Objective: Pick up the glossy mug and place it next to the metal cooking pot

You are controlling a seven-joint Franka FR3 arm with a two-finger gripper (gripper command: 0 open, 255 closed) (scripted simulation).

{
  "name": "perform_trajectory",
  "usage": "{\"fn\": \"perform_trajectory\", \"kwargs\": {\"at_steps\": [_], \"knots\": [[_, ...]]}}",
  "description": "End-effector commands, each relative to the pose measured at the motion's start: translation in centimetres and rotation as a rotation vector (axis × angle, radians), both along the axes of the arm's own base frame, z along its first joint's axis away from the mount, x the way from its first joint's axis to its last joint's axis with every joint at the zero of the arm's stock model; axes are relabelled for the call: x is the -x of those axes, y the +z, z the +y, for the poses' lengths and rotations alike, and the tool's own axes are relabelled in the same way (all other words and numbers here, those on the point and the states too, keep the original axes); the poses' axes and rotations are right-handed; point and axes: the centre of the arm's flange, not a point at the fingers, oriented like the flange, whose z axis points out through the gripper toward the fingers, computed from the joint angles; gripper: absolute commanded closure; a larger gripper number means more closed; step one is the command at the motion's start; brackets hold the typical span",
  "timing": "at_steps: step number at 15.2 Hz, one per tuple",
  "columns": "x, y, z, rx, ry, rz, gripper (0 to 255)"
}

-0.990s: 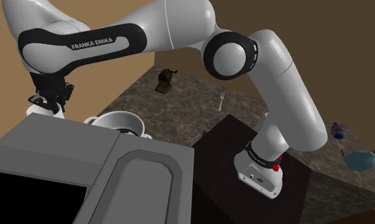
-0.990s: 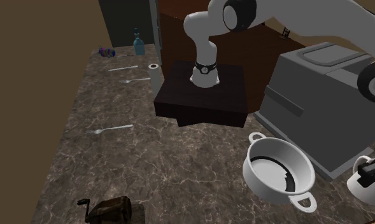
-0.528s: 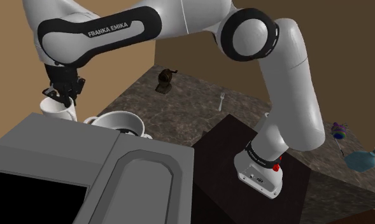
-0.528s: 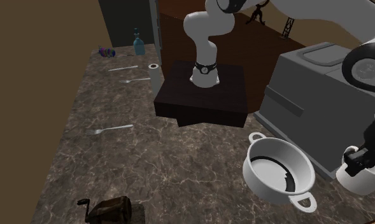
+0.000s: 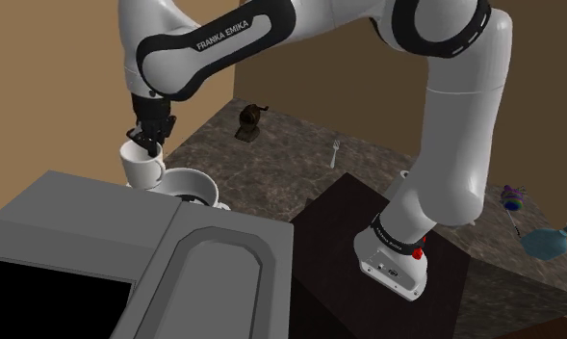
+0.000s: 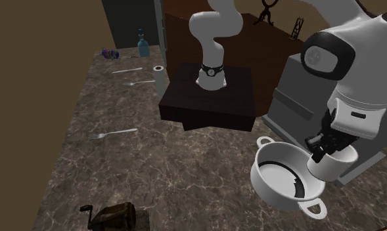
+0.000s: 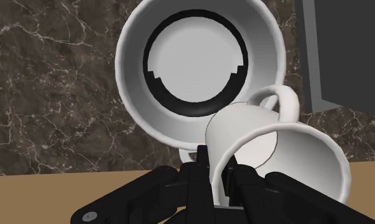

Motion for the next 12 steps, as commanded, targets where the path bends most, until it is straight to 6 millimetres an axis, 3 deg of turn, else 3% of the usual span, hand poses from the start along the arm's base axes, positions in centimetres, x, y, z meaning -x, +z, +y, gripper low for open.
{"fn": "perform_trajectory", "kwargs": {"at_steps": [1, 12], "knots": [[1.1, -0.1, -2.6, 0.000, 0.000, -0.001, 255], [6.3, -0.1, -16.1, 0.000, 0.000, -0.001, 255]]}}
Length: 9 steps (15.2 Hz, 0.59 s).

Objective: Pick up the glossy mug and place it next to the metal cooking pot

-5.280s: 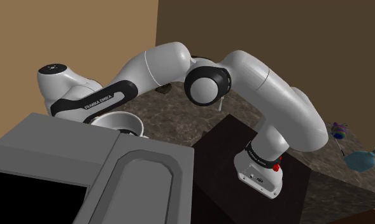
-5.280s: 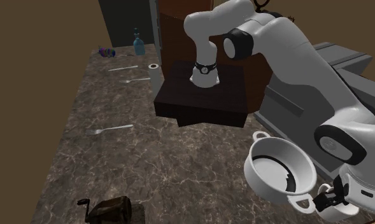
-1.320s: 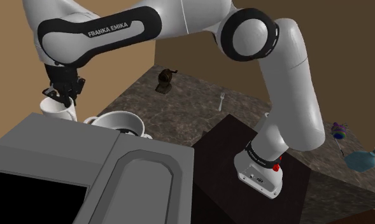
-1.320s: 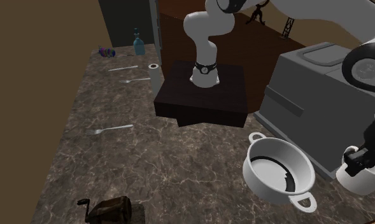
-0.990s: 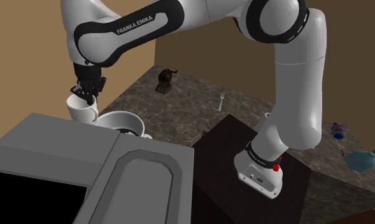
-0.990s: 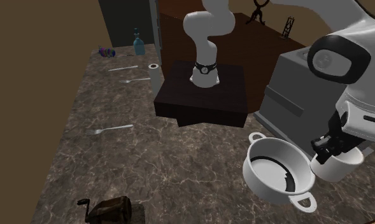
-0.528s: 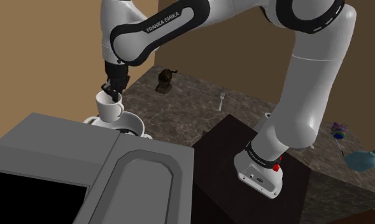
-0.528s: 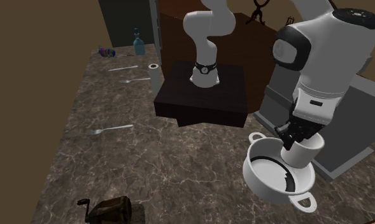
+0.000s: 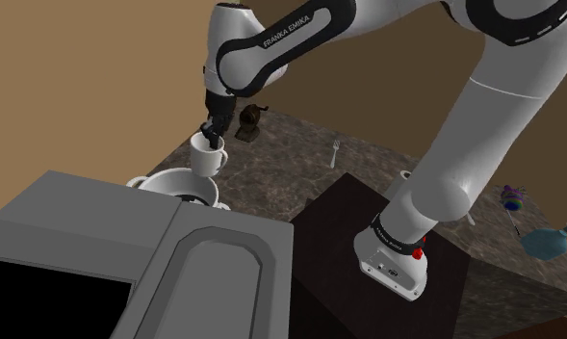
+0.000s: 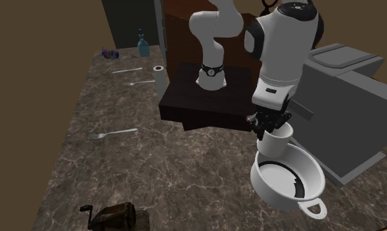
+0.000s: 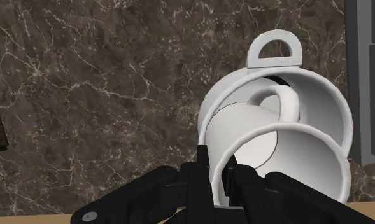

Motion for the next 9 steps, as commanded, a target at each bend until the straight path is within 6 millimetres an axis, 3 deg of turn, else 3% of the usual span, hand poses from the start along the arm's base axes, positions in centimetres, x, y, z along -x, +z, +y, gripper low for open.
{"fn": "perform_trajectory", "kwargs": {"at_steps": [1, 9], "knots": [[1.4, 0.1, -2.7, 0.000, 0.001, 0.000, 255], [5.2, 0.1, -12.5, 0.000, 0.001, 0.000, 255]]}}
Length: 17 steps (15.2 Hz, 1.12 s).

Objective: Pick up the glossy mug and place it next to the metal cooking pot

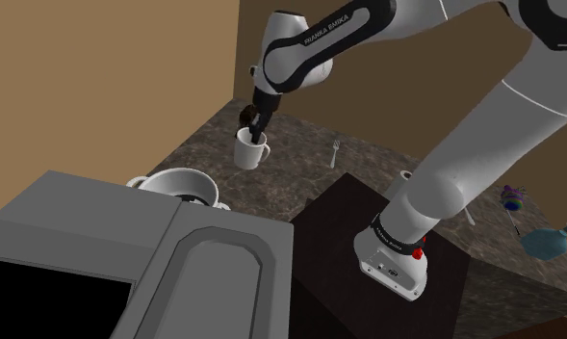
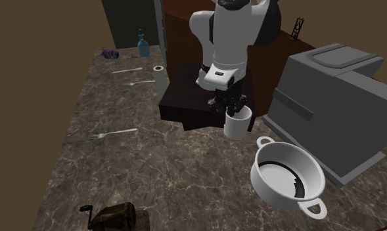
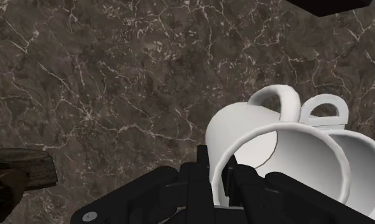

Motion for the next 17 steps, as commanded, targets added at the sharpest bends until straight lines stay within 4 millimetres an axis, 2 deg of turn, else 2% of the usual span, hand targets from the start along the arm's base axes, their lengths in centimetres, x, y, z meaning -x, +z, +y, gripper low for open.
{"fn": "perform_trajectory", "kwargs": {"at_steps": [1, 3, 17], "knots": [[0.7, 0.0, -2.0, 0.000, 0.003, -0.001, 255], [1.7, 0.0, -4.5, 0.000, 0.003, -0.001, 255], [1.7, -7.4, -4.5, 0.000, 0.003, -0.001, 255]]}}
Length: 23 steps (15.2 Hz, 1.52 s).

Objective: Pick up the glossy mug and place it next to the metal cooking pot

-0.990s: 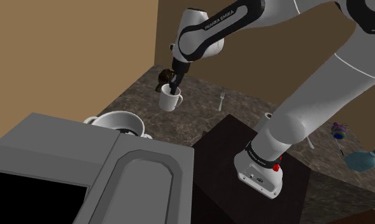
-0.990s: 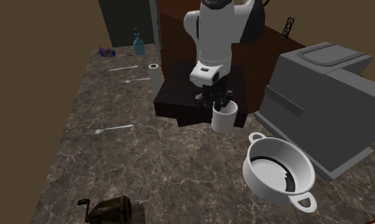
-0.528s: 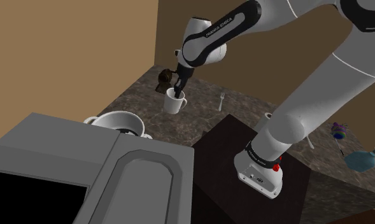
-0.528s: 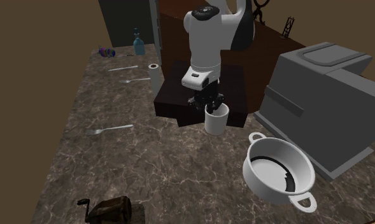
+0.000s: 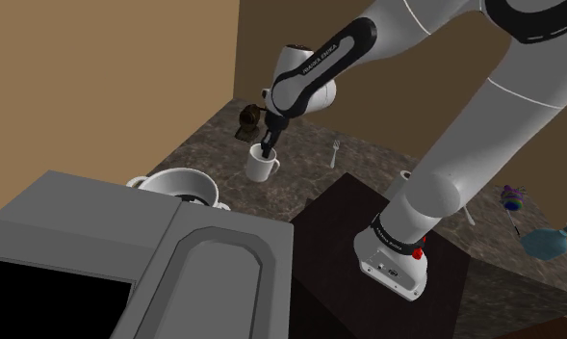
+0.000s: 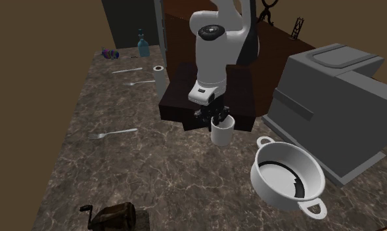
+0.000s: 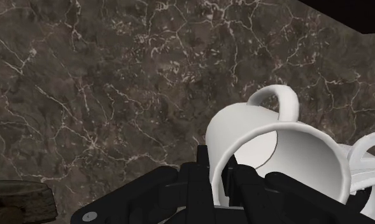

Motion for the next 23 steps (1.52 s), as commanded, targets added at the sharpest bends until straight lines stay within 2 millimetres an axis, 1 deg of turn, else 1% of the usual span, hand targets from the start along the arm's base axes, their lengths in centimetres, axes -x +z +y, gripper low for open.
{"fn": "perform_trajectory", "kwargs": {"at_steps": [1, 23], "knots": [[-0.1, -1.0, -0.1, 0.000, 0.000, -0.001, 255], [-0.1, -12.7, -0.1, 0.000, 0.000, -0.001, 255]]}}
